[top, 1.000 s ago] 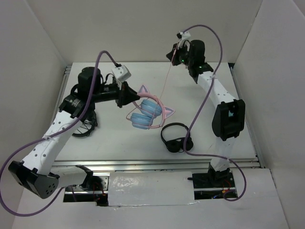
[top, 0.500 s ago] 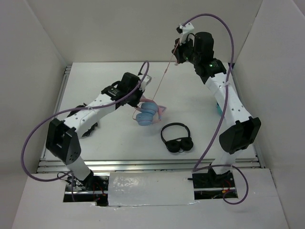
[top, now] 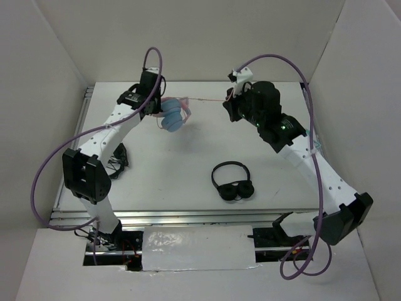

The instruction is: Wrap the headphones

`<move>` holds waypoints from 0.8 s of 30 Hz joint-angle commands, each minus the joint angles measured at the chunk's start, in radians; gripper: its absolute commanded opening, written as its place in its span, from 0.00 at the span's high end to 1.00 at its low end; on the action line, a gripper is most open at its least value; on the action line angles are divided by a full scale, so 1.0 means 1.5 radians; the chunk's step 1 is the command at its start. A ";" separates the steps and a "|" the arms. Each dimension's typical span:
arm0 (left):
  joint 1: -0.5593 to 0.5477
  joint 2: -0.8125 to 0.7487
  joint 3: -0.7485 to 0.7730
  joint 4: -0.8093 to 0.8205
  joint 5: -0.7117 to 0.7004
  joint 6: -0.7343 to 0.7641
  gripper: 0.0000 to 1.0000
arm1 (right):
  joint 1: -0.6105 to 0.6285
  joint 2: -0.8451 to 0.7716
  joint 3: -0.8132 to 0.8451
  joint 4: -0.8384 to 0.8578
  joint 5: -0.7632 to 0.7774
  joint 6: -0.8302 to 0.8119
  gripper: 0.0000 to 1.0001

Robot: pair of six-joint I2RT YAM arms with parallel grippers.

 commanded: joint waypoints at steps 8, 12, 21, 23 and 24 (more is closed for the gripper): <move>0.150 -0.092 0.109 0.064 0.067 -0.099 1.00 | 0.003 -0.097 -0.244 0.078 -0.109 0.144 1.00; 0.169 -0.100 0.154 0.068 0.029 -0.140 1.00 | 0.016 -0.076 -0.333 0.125 -0.234 0.167 1.00; 0.229 -0.188 0.037 0.243 0.298 -0.232 1.00 | 0.053 0.049 -0.364 0.262 -0.415 0.151 1.00; 0.254 -0.217 0.006 0.297 0.364 -0.270 1.00 | 0.036 0.100 -0.336 0.286 -0.422 0.162 1.00; 0.277 -0.233 -0.011 0.330 0.423 -0.282 1.00 | 0.028 0.116 -0.326 0.296 -0.441 0.177 1.00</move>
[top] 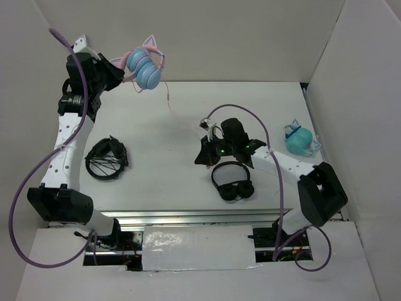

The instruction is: Wrap the headphones

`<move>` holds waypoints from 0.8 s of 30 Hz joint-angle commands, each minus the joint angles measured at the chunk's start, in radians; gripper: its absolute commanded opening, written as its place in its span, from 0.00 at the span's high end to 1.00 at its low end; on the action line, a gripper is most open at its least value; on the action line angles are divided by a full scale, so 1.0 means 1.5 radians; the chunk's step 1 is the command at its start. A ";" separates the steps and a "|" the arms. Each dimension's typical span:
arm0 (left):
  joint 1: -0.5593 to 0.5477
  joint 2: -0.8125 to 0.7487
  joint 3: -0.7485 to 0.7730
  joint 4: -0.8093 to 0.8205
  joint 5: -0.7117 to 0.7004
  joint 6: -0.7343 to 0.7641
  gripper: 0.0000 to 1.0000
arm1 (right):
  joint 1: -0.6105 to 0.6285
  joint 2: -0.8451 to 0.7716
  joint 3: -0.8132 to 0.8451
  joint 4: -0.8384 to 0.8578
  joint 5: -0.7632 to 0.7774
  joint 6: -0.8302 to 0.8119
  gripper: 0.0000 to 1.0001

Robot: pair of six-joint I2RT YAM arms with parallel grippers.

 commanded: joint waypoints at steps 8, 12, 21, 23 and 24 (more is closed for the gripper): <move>0.108 -0.071 -0.036 0.373 0.525 -0.218 1.00 | -0.103 0.189 0.049 0.199 -0.155 0.103 1.00; 0.105 -0.048 -0.037 0.554 0.694 -0.285 1.00 | -0.158 0.216 0.089 0.169 -0.156 0.092 1.00; -0.006 -0.053 -0.032 0.394 0.892 -0.048 1.00 | -0.250 0.319 0.406 -0.082 -0.133 -0.036 1.00; -0.033 -0.071 -0.004 0.156 0.818 0.185 1.00 | -0.276 0.373 0.556 -0.202 -0.119 -0.063 1.00; -0.069 -0.077 -0.001 0.092 0.781 0.251 1.00 | -0.279 0.389 0.600 -0.236 -0.093 -0.075 1.00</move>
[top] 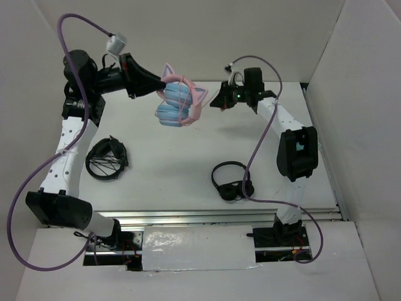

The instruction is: Wrap the headphones

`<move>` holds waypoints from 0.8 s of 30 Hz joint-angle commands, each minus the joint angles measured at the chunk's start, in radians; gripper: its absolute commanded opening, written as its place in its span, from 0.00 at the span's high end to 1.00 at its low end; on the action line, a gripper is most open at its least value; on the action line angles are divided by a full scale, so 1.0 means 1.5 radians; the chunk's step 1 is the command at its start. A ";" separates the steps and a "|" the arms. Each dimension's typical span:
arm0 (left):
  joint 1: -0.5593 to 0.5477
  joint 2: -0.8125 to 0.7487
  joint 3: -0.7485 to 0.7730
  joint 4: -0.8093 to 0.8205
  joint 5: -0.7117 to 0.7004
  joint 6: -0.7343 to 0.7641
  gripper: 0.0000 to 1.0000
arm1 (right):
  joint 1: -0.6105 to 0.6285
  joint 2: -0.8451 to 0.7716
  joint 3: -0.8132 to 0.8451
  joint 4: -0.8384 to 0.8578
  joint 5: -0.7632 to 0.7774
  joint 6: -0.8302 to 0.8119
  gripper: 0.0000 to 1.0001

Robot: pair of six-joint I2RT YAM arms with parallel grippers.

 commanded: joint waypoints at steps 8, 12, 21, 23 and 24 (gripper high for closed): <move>-0.247 -0.095 -0.095 -0.335 -0.379 0.474 1.00 | -0.066 0.085 0.446 -0.340 0.203 -0.106 1.00; -0.322 -0.055 -0.122 -0.348 -0.596 0.475 1.00 | -0.064 0.019 0.441 -0.339 0.261 -0.131 1.00; -0.338 0.146 -0.031 -0.420 -0.851 0.354 1.00 | 0.008 -0.104 0.395 -0.396 0.350 -0.176 1.00; -0.325 0.204 0.022 -0.446 -0.899 0.328 1.00 | 0.032 -0.131 0.381 -0.403 0.363 -0.186 1.00; -0.317 0.236 0.052 -0.457 -0.904 0.322 1.00 | 0.057 -0.141 0.372 -0.413 0.367 -0.188 1.00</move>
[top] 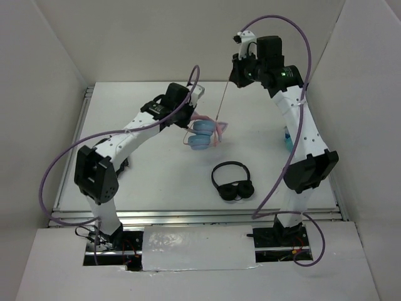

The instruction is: Wrap the headphones

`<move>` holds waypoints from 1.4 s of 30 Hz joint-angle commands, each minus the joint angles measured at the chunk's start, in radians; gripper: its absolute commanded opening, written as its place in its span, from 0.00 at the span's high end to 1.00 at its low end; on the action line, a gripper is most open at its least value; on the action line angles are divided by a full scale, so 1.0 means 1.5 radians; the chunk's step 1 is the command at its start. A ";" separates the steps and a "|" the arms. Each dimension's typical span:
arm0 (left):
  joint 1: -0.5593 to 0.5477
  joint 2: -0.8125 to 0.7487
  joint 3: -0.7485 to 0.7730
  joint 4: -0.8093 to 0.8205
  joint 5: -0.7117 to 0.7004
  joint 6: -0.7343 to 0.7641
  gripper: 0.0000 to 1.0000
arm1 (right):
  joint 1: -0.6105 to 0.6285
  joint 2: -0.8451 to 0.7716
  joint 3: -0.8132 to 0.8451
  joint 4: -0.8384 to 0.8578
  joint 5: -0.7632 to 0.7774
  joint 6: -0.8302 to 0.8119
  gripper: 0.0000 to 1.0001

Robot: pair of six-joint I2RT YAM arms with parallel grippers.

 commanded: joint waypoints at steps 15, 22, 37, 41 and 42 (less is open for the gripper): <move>0.214 0.090 0.192 -0.021 -0.077 -0.344 1.00 | 0.284 -0.296 -0.484 0.194 0.004 0.127 1.00; 0.280 -0.028 0.080 0.101 0.100 -0.375 1.00 | 0.306 -0.341 -0.702 0.344 -0.037 0.242 1.00; 0.326 -0.182 -0.038 0.308 0.694 -0.209 1.00 | 0.097 -0.348 -0.824 0.500 -0.180 0.223 1.00; 0.250 -0.210 -0.009 0.154 0.605 -0.038 1.00 | 0.053 -0.286 -0.744 0.451 -0.214 0.167 1.00; 0.230 -0.223 -0.010 0.133 0.584 -0.008 1.00 | 0.036 -0.274 -0.704 0.432 -0.209 0.161 1.00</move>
